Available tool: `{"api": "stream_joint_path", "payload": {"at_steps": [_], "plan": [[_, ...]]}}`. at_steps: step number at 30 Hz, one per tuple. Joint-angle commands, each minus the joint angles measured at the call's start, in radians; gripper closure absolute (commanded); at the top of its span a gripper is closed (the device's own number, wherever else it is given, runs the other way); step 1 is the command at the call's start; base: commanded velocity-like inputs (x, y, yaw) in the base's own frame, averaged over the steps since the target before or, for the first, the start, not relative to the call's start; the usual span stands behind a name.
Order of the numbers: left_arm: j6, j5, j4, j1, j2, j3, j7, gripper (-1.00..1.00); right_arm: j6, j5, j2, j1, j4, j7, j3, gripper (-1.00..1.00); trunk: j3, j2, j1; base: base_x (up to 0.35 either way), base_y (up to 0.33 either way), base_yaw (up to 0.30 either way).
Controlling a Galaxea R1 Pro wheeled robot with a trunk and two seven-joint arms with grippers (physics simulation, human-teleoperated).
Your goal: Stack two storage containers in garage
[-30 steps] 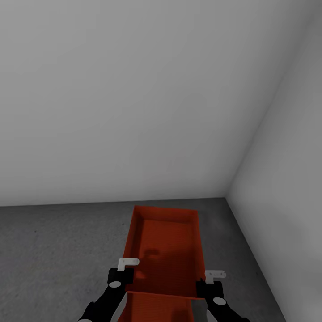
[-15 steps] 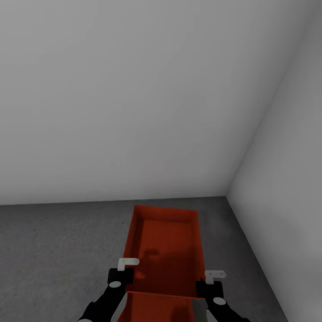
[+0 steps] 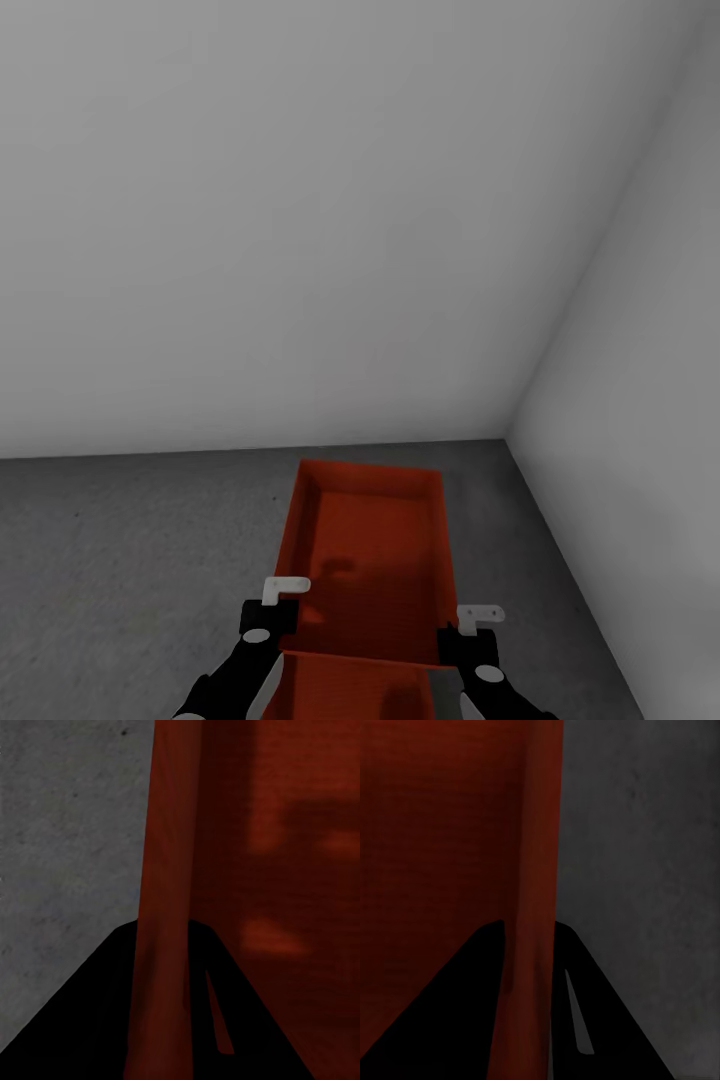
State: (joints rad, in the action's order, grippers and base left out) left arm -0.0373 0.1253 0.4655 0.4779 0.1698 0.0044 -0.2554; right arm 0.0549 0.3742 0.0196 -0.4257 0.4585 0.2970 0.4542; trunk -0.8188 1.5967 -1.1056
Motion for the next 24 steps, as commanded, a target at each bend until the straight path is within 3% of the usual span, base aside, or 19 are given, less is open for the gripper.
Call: {"api": "stream_joint_path", "payload": {"at_steps": [1, 24], "plan": [[-0.005, 0.016, -0.003, 0.001, -0.002, 0.006, -0.008, 1.00, 0.004, 0.010, -0.005, -0.001, -0.004, 0.006, 0.006, 1.00, -0.001, 0.000, 0.000, 0.000, 0.000, 0.000], [-0.004, 0.016, -0.016, 0.001, -0.003, 0.006, -0.008, 1.00, 0.004, 0.026, -0.010, -0.001, -0.009, 0.007, 0.020, 1.00, -0.001, 0.000, 0.000, 0.000, 0.000, 0.000]]}}
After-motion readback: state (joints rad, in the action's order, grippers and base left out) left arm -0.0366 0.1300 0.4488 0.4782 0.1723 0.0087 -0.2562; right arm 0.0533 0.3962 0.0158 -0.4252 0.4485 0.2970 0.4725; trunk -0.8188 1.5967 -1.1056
